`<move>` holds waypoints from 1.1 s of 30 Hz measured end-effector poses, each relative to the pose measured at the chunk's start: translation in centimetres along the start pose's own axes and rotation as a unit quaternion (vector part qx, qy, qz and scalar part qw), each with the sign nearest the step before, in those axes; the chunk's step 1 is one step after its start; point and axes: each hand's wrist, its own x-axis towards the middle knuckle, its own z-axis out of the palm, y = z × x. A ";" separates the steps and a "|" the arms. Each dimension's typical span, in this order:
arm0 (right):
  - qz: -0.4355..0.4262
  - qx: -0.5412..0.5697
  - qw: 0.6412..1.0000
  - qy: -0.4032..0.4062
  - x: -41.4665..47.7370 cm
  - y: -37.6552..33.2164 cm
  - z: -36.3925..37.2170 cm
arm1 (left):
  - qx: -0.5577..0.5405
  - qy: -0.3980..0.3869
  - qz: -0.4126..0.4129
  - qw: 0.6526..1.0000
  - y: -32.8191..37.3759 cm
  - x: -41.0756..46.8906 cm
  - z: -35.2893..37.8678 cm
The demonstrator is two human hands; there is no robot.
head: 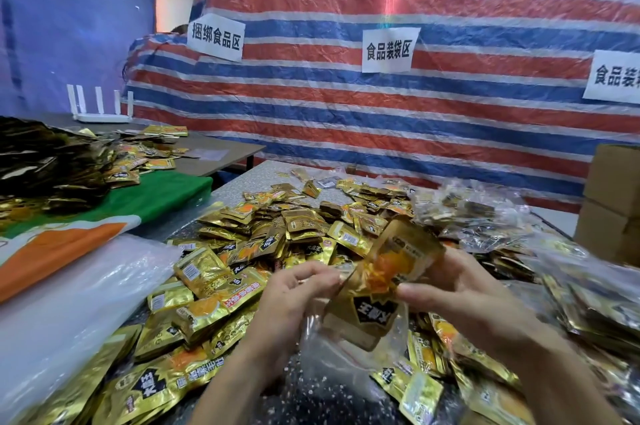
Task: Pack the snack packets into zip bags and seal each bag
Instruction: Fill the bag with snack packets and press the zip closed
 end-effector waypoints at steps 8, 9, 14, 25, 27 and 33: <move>-0.018 0.025 0.986 0.166 1.7 0.9 1.3 | 0.000 0.037 0.124 0.992 0.1 -0.1 -1.3; -0.025 0.046 0.982 0.179 1.8 1.0 1.4 | 0.009 0.003 0.135 0.991 0.1 -0.2 -1.5; -0.032 0.076 0.981 0.176 2.2 1.2 1.3 | 0.102 0.017 0.198 0.975 -0.2 -0.2 -1.6; -0.045 -0.050 0.998 -0.017 0.7 -2.1 -0.2 | 0.031 0.078 0.197 0.977 0.6 -0.5 -0.3; -0.033 -0.040 0.999 -0.013 0.6 -2.9 -0.4 | 0.024 0.071 0.197 0.977 1.0 -0.5 0.0; -0.118 -0.054 0.968 0.215 1.2 -4.3 0.2 | 0.013 0.074 0.237 0.969 3.2 -0.1 0.8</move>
